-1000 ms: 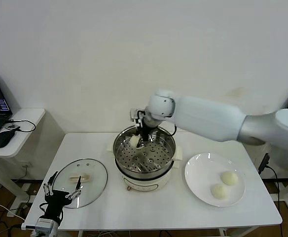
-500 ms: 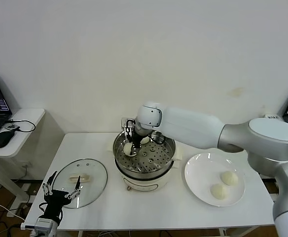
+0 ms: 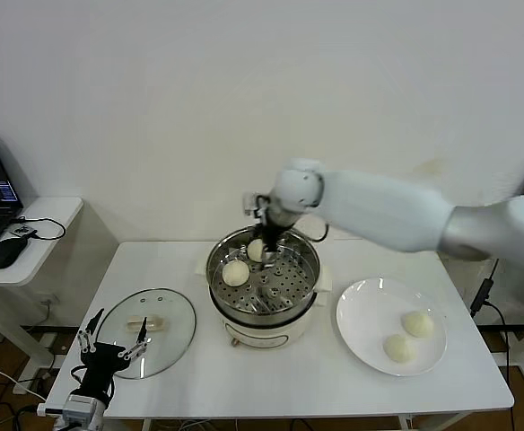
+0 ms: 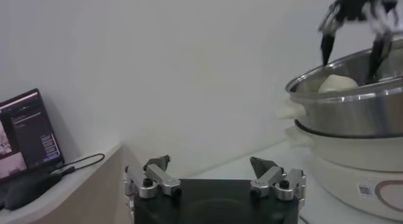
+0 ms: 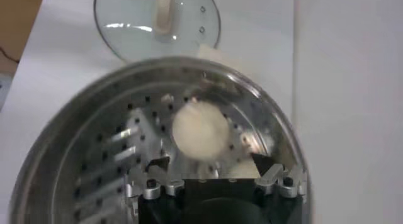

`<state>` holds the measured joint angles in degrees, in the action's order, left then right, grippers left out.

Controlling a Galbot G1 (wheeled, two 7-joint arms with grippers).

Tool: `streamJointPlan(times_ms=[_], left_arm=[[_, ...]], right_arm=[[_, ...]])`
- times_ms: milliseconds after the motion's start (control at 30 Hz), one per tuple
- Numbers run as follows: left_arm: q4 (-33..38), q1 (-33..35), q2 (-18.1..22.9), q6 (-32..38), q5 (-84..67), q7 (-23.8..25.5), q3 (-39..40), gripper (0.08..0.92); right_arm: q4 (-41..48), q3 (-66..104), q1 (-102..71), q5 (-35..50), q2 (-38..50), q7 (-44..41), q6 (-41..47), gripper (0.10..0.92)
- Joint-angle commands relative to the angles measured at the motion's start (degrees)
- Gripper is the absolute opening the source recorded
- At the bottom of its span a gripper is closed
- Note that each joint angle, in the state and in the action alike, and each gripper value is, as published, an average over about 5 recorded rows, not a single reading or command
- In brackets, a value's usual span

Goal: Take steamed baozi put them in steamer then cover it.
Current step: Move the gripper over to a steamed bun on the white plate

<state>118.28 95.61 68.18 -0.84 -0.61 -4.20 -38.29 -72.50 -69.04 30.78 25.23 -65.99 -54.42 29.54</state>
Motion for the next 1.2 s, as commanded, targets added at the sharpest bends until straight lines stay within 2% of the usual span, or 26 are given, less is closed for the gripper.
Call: streamJointPlan(times_ms=[33,267,467,800,1200], left_arm=[[0.1,-0.1,-0.3,0.0,0.0,0.0,0.3,0.823],[0.2,-0.4,-0.6,-0.1,0.2,0.0,1.3,0.823],[0.2,-0.3,-0.5,-0.2,0.5,0.0,1.6,0.823],[0.0,0.1,0.4,-0.5,1.5,0.0,1.9,0.823],[0.2,0.4,1.2,-0.7,2.2,0.1,1.9,0.823]], right_arm=[[-12.2,-3.3,9.4,-5.9,20.3,-10.9,-8.5,0.823],[-20.8,-4.2,5.8,-14.8,36.4,-13.2,-13.6,0.823],[-23.4,1.1,-5.1,-21.4,42.6,-12.3,-15.0,0.823],[-22.6,17.3,-28.9,-31.5,46.0,-9.8,-16.3,0.823],[-19.4,26.4,-41.7,-35.0,44.2,-6.9,-17.3,0.823]])
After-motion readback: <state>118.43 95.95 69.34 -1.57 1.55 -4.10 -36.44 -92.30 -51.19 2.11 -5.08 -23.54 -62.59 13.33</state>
